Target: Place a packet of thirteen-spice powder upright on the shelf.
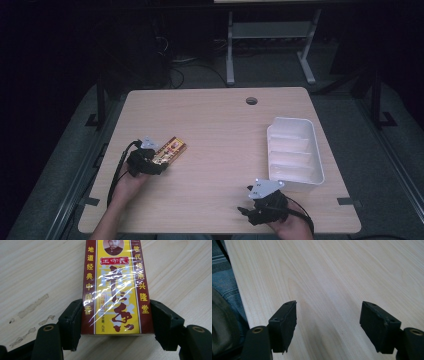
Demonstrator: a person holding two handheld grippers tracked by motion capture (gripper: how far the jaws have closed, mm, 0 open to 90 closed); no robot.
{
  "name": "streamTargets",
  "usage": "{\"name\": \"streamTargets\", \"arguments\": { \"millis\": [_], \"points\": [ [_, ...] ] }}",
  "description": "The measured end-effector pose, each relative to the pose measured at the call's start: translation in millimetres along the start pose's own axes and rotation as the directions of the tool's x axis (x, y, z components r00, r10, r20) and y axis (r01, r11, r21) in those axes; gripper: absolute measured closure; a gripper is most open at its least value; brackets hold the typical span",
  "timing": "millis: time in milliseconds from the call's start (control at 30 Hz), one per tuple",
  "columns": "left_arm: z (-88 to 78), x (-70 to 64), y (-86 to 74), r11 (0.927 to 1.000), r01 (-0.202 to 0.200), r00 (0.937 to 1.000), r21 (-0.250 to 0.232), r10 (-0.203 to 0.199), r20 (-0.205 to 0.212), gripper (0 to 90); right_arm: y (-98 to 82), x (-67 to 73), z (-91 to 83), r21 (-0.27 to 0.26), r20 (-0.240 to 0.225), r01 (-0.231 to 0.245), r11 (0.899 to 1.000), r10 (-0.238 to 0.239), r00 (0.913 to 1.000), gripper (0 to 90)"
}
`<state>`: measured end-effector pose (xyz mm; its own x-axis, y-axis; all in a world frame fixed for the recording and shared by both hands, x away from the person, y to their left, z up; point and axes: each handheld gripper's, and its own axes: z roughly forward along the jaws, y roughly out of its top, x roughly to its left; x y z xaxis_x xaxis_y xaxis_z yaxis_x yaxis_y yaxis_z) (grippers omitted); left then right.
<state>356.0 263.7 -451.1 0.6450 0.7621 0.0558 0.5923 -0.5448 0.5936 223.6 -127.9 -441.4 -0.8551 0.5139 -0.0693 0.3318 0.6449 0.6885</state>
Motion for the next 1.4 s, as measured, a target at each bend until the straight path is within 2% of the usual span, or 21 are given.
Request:
{"name": "streamTargets", "arguments": {
  "millis": [133, 367, 500, 600, 633, 667, 733, 800, 967, 1033, 1133, 1400],
  "points": [
    [-2.0, -0.6, 1.0, 0.9999, 0.001, 1.0, -0.011, -0.001, -0.003, 32.5, 0.0, -0.1, -0.2, 0.001, -0.001, -0.002, 1.0, 0.002, 1.0, 29.1],
    [-10.8, -2.8, 3.5, 0.9978, 0.008, 1.0, -0.066, -0.008, -0.001, 32.6, 0.0, -0.9, -1.1, -0.009, 0.008, -0.007, 1.0, 0.007, 0.9999, 28.8],
    [-16.0, -11.0, 6.4, 0.9948, -0.02, 0.9997, -0.1, 0.021, 0.01, 32.6, 0.4, -1.7, -3.4, -0.025, 0.019, -0.032, 0.999, 0.032, 0.9993, 28.7],
    [-21.5, -22.4, 10.4, 0.9887, -0.055, 0.998, -0.14, 0.058, 0.023, 32.5, 0.1, -2.9, -4.8, -0.036, 0.025, -0.044, 0.998, 0.045, 0.9987, 28.5],
    [-21.5, -22.4, 10.4, 0.9887, -0.055, 0.998, -0.14, 0.058, 0.023, 32.6, -0.1, -3.3, -5.4, -0.038, 0.027, -0.048, 0.998, 0.049, 0.9984, 28.5],
    [-23.9, -28.3, 12.5, 0.985, -0.077, 0.9959, -0.154, 0.084, 0.035, 32.6, -0.1, -3.5, -5.9, -0.042, 0.027, -0.051, 0.998, 0.052, 0.9983, 28.5],
    [-25.8, -35.6, 13.9, 0.9803, -0.102, 0.9932, -0.17, 0.11, 0.038, 32.5, -0.3, -4.0, -6.8, -0.049, 0.029, -0.055, 0.997, 0.057, 0.998, 28.5],
    [-26.6, -39.5, 14.7, 0.9777, -0.111, 0.9918, -0.178, 0.12, 0.043, 32.5, -0.3, -4.0, -7.4, -0.053, 0.027, -0.06, 0.997, 0.062, 0.9977, 28.4],
    [-30.6, -61.7, 20.2, 0.962, -0.166, 0.9812, -0.217, 0.183, 0.061, 32.5, 0.6, -3.8, -10.0, -0.08, 0.022, -0.07, 0.994, 0.072, 0.9972, 28.3],
    [-31.9, -72.1, 22.6, 0.9536, -0.196, 0.974, -0.229, 0.216, 0.067, 32.5, 1.1, -3.3, -10.8, -0.089, 0.027, -0.073, 0.993, 0.076, 0.9968, 28.3],
    [-33.2, -82.0, 24.1, 0.9459, -0.215, 0.9677, -0.243, 0.24, 0.077, 32.5, 1.1, -3.8, -11.7, -0.099, 0.031, -0.079, 0.992, 0.083, 0.9961, 28.2],
    [-35.2, -114.0, 29.2, 0.92, -0.27, 0.9428, -0.284, 0.313, 0.115, 32.5, 0.4, -7.6, -15.9, -0.13, 0.036, -0.129, 0.983, 0.135, 0.9902, 27.2]
  ]
}}
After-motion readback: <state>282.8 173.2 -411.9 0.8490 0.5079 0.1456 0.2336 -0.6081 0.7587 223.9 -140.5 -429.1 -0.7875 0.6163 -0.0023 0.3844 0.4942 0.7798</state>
